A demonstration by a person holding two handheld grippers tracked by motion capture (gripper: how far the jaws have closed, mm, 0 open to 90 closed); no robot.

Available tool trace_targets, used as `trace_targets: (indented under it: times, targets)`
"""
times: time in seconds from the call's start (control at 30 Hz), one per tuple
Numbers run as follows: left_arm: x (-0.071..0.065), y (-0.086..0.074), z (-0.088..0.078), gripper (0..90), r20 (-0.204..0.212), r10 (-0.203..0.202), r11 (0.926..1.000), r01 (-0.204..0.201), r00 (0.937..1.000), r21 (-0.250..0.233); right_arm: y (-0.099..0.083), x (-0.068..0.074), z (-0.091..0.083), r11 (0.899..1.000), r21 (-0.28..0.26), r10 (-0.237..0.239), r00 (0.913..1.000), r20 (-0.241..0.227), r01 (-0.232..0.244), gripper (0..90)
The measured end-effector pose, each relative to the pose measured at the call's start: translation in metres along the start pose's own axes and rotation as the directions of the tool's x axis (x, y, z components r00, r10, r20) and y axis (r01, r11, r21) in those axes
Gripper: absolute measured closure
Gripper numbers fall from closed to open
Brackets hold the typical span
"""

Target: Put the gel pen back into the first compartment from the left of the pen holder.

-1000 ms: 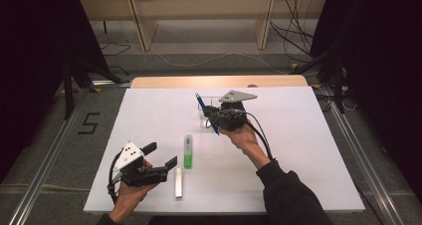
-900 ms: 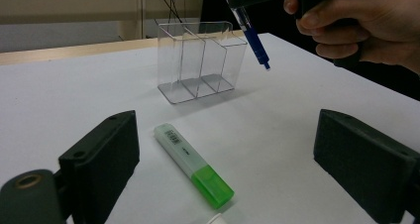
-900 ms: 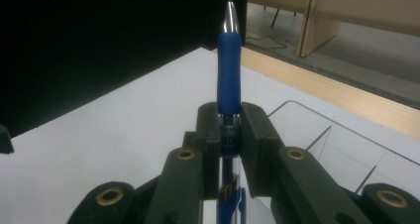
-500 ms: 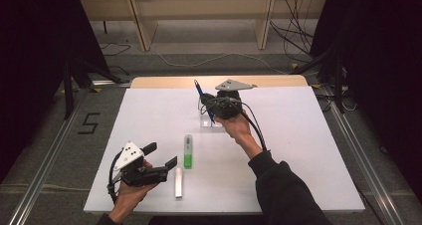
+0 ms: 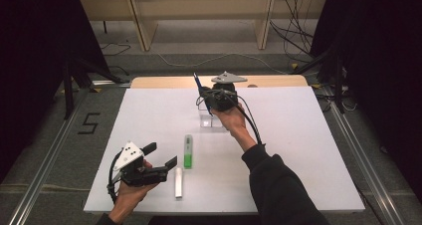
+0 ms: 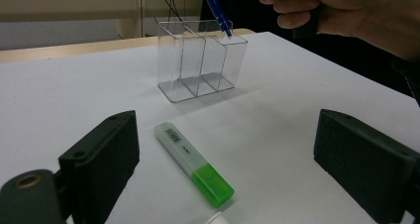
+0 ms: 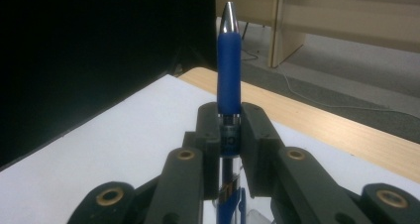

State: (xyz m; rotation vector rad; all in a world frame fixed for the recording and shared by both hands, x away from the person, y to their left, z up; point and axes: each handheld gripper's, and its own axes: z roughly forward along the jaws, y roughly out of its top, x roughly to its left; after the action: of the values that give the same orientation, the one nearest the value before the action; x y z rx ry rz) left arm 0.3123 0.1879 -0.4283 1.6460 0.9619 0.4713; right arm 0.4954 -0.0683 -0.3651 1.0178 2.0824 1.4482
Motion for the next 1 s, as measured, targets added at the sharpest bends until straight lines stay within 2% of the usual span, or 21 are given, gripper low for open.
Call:
trace_targets:
  times: [0.53, 0.77, 1.0]
  targets:
    - [0.000, 0.000, -0.001, 9.9, 0.003, 0.001, 1.0000, -0.001, 1.0000, -0.003, 0.009, -0.003, 0.021, 1.000, -0.004, 0.000, 0.9975, 0.071, 0.001, 79.9]
    - [0.000, 0.000, -0.001, 10.0, 0.004, 0.000, 1.0000, 0.000, 1.0000, -0.004, 0.008, -0.004, 0.031, 1.000, 0.001, -0.016, 0.9946, 0.103, 0.016, 79.9]
    - [0.000, 0.001, -0.001, 10.0, 0.006, 0.002, 1.0000, -0.002, 1.0000, -0.005, 0.006, -0.003, 0.040, 1.000, 0.007, -0.009, 0.9921, 0.125, 0.009, 79.9]
